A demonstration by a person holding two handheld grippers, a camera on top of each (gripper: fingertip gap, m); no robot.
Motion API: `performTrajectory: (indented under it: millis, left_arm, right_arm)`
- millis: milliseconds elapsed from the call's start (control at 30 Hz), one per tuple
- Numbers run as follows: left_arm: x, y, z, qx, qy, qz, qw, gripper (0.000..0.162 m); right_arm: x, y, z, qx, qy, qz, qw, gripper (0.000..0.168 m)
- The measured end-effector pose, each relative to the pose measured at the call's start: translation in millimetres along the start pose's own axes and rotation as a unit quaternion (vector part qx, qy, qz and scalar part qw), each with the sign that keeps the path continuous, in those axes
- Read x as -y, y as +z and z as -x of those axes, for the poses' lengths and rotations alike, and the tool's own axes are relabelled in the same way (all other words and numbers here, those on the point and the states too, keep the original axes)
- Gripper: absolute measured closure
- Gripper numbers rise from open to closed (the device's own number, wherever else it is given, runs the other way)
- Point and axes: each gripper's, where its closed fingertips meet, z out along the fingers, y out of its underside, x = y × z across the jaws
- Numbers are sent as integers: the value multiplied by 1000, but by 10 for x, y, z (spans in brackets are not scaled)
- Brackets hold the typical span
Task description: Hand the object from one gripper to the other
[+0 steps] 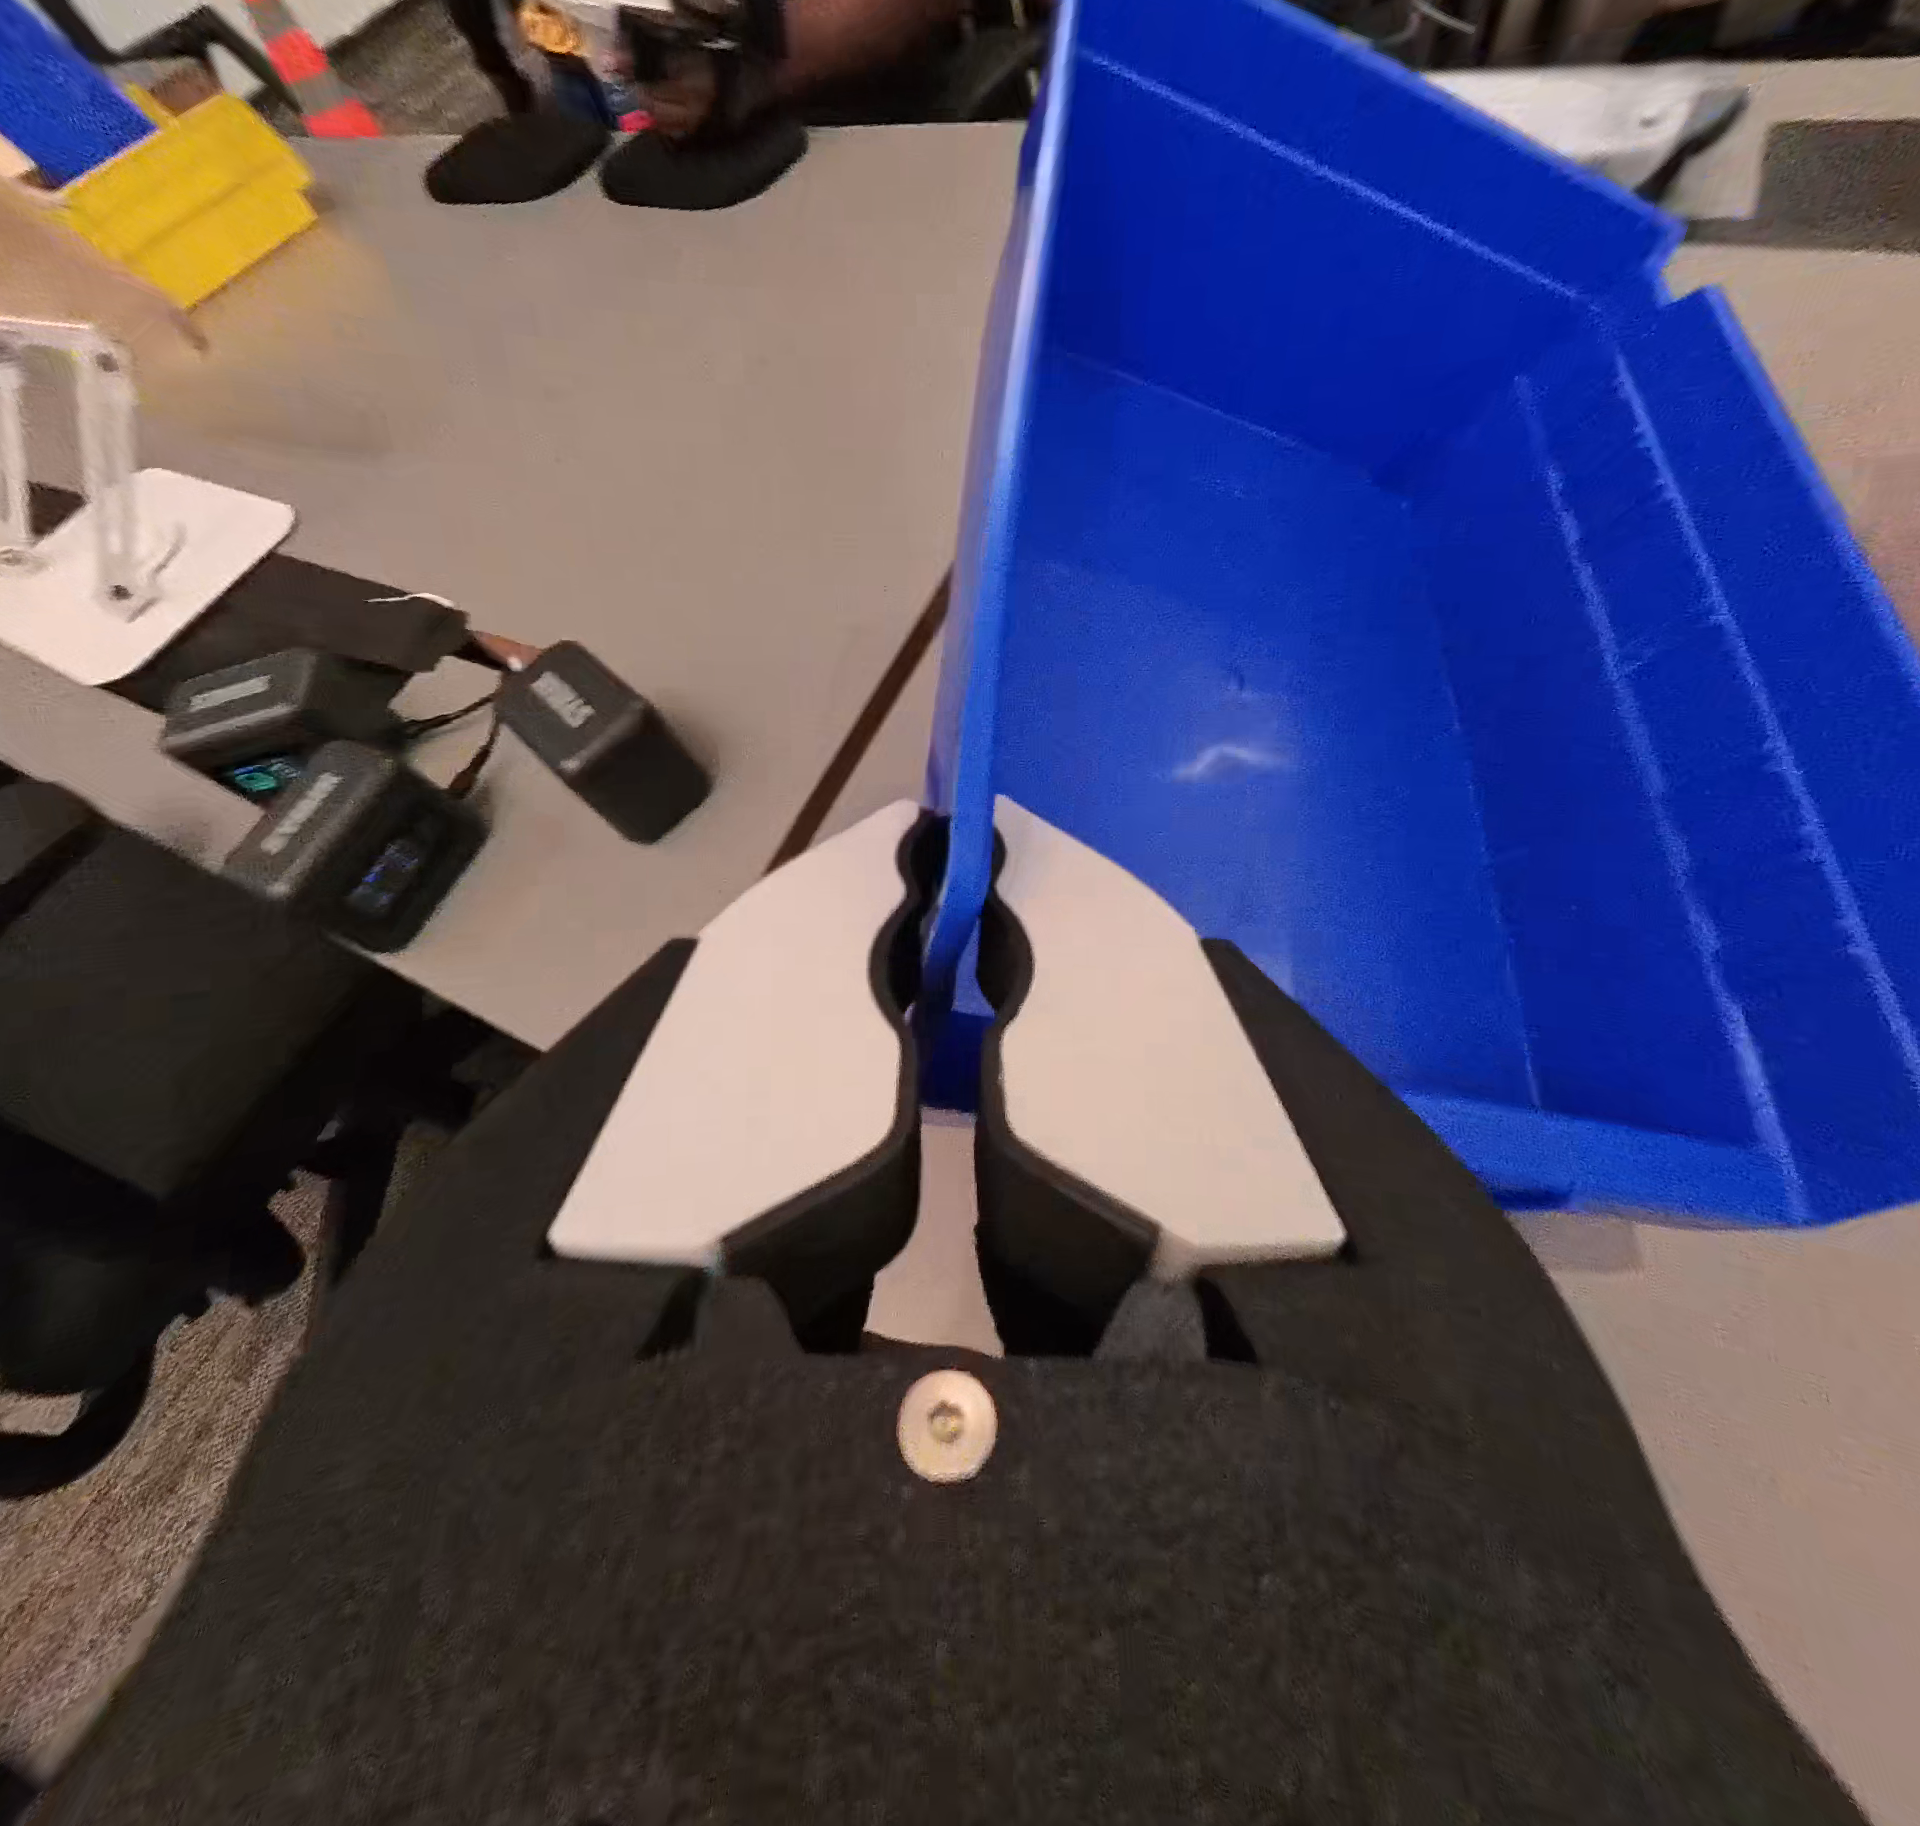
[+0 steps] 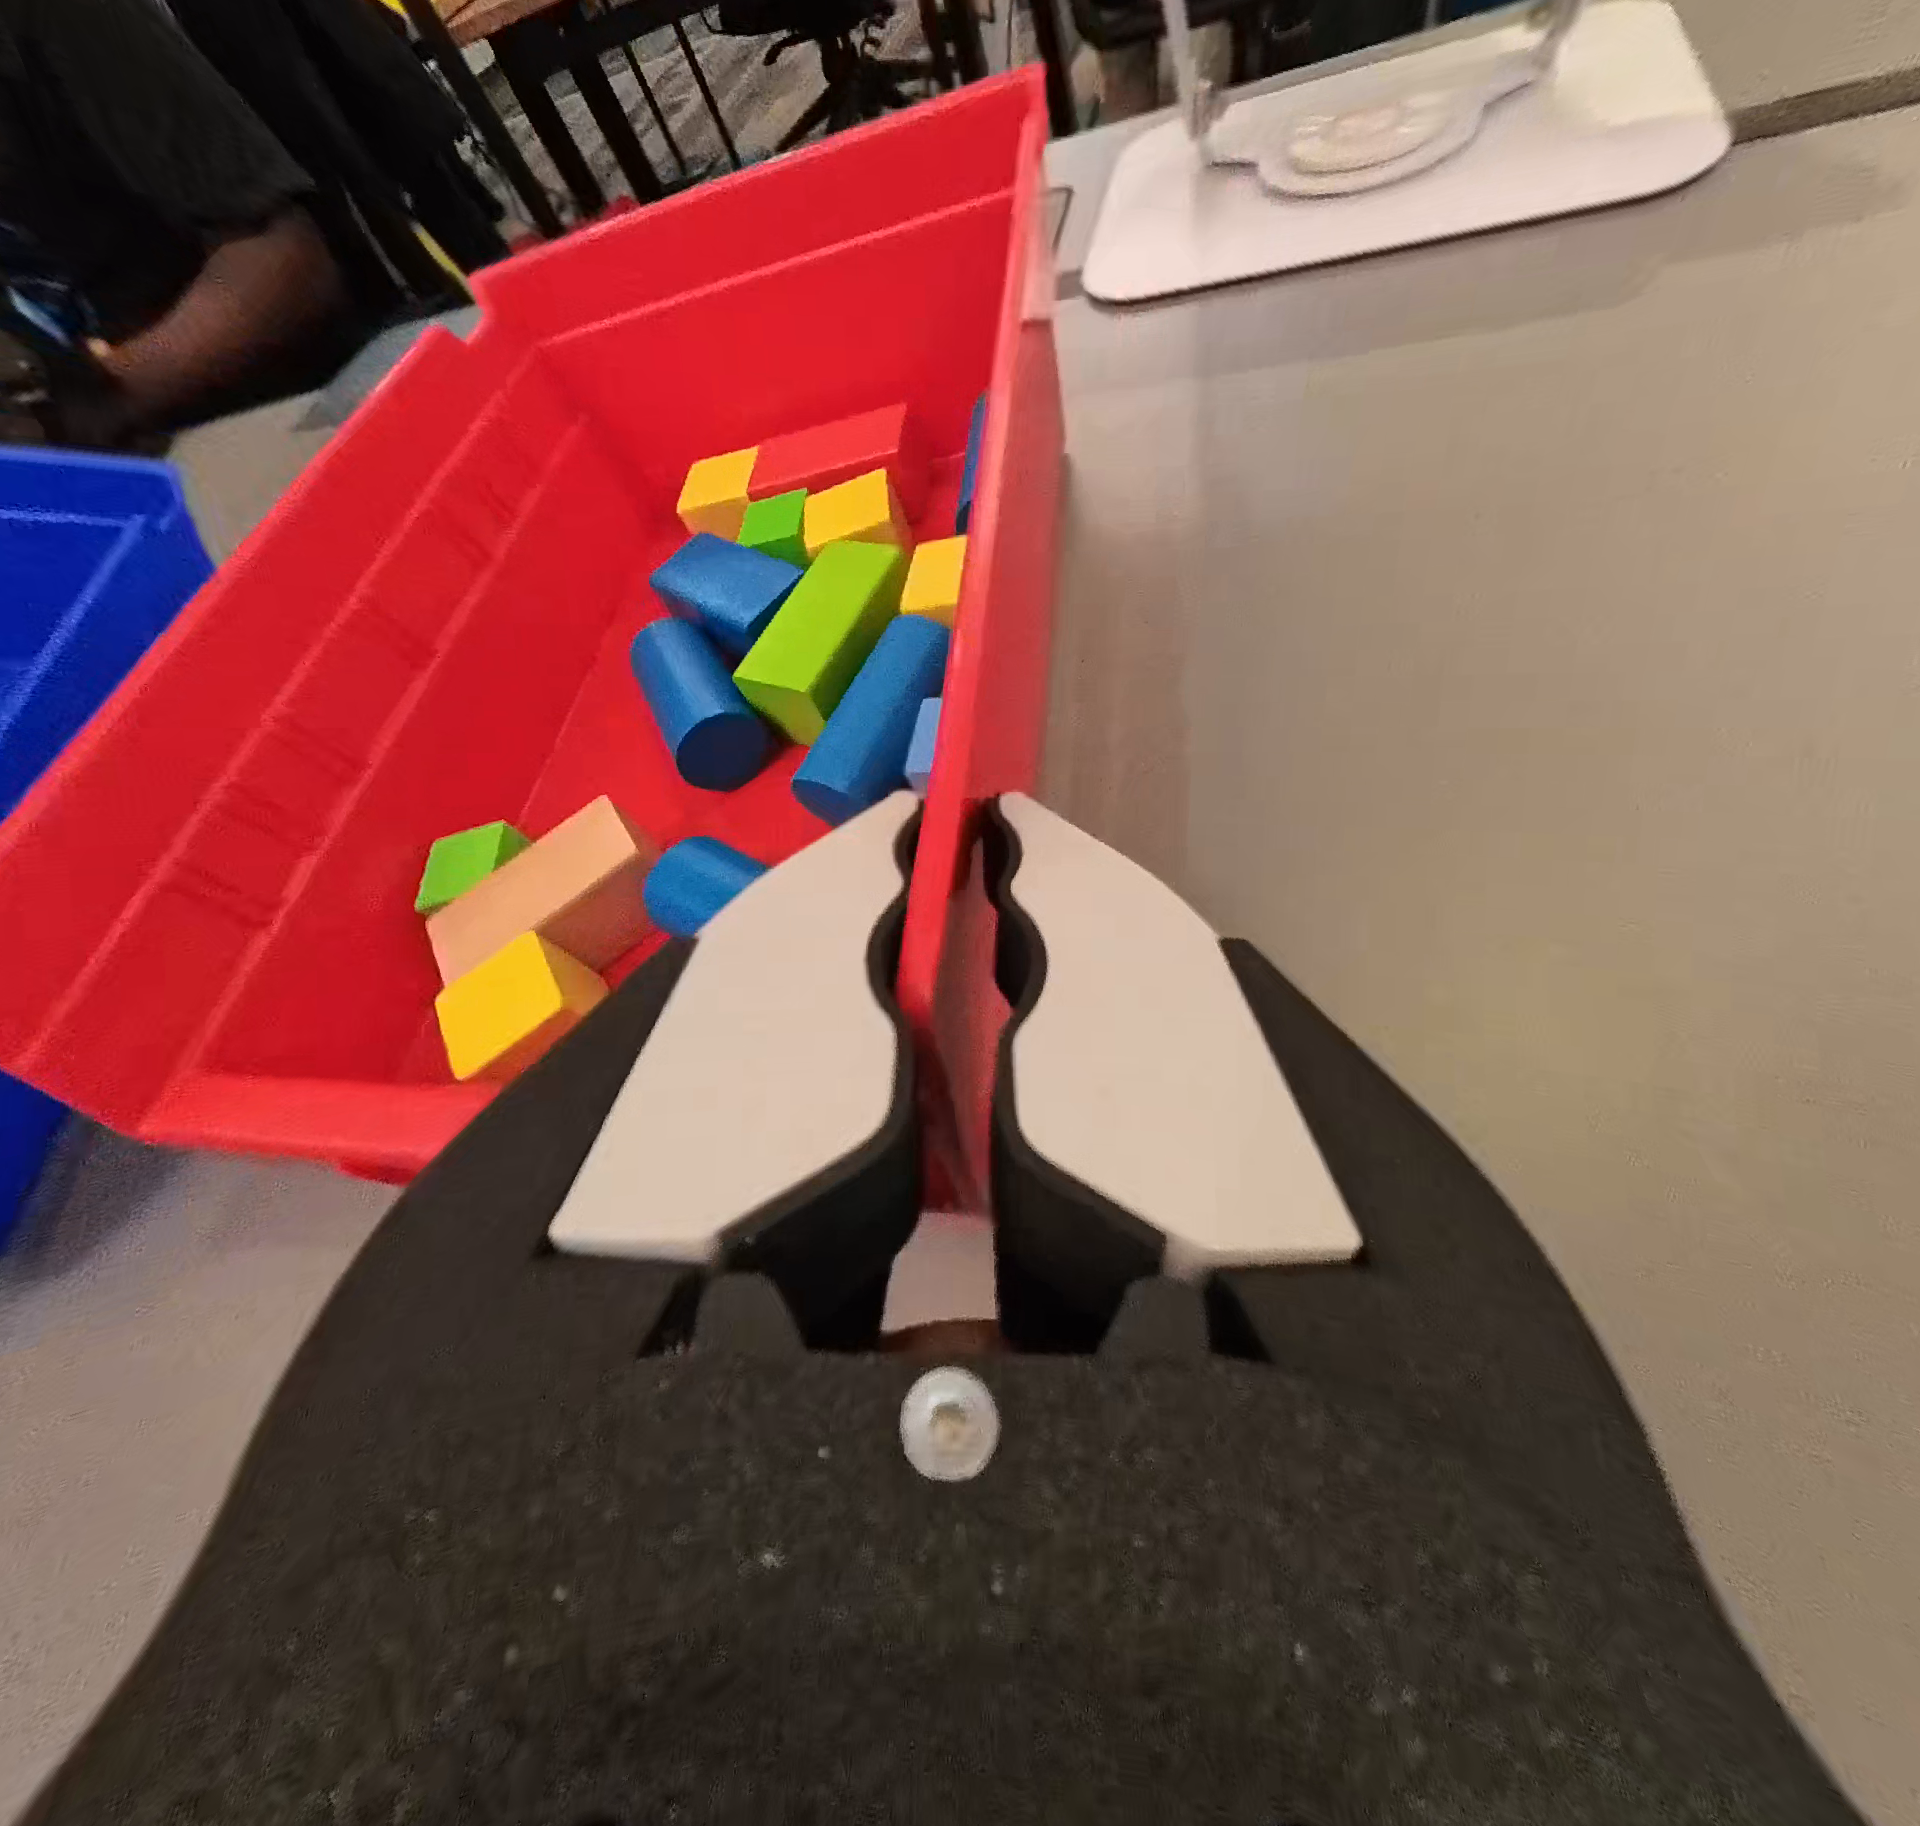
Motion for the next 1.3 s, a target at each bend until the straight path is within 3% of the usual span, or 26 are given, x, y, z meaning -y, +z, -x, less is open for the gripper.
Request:
performTrajectory:
  millis: [167, 333, 467, 567, 667, 767, 833, 900, 1000, 1067, 1133, 1233, 1300]
  left_arm:
    - [225, -246, 432, 67, -9, -33, 997, 155]
    - [570, -450, 600, 106, -2, -74, 992, 155]
    - [836, -680, 653, 118, 0, -118, 986, 155]
    - [1002, -853, 557, 90, -17, -151, 984, 155]
    - [1147, -978, 264, 18, -51, -182, 982, 155]
    - [1292, -1047, -333, -82, -89, -198, 973, 155]
    - [1395, -1072, -906, -140, -107, -200, 964, 155]
    - [1483, -1111, -1579, -191, -122, -197, 954, 155]
    - [1514, -1221, -2700, -252, -119, -191, 941, 154]
    - [1434, -1363, -3469, -299, -107, -179, 931, 154]
    - [1281, -1522, -4191, -347, -106, -158, 918, 153]
    - [999, -1683, -5079, -394, -91, -125, 906, 153]
    - [748, -1789, -5665, -410, -42, -104, 905, 154]
  right_arm:
    - [-47, 360, 603, 24, 45, -11, 999, 162]
    - [-207, 366, 1082, 27, 45, -7, 999, 162]
    - [-285, 242, 1243, 75, -36, -12, 996, 159]
    - [-268, 23, 1136, 98, -87, -19, 991, 142]
    - [76, -327, 1010, 145, -109, -72, 981, 129]
    - [640, -795, 999, 215, -129, -131, 959, 125]
    - [891, -1030, 1029, 248, -150, -138, 947, 101]
    - [982, -1146, 959, 247, -144, -127, 950, 82]
    - [1024, -1263, 653, 218, -103, -147, 959, 82]
    - [1133, -1285, 192, 138, -94, -172, 971, 97]
    - [1256, -1319, -515, 12, -80, -180, 980, 100]
    - [1273, -1535, -1703, -109, -23, -156, 981, 163]
    - [1231, -1632, -2286, -119, -2, -139, 983, 164]
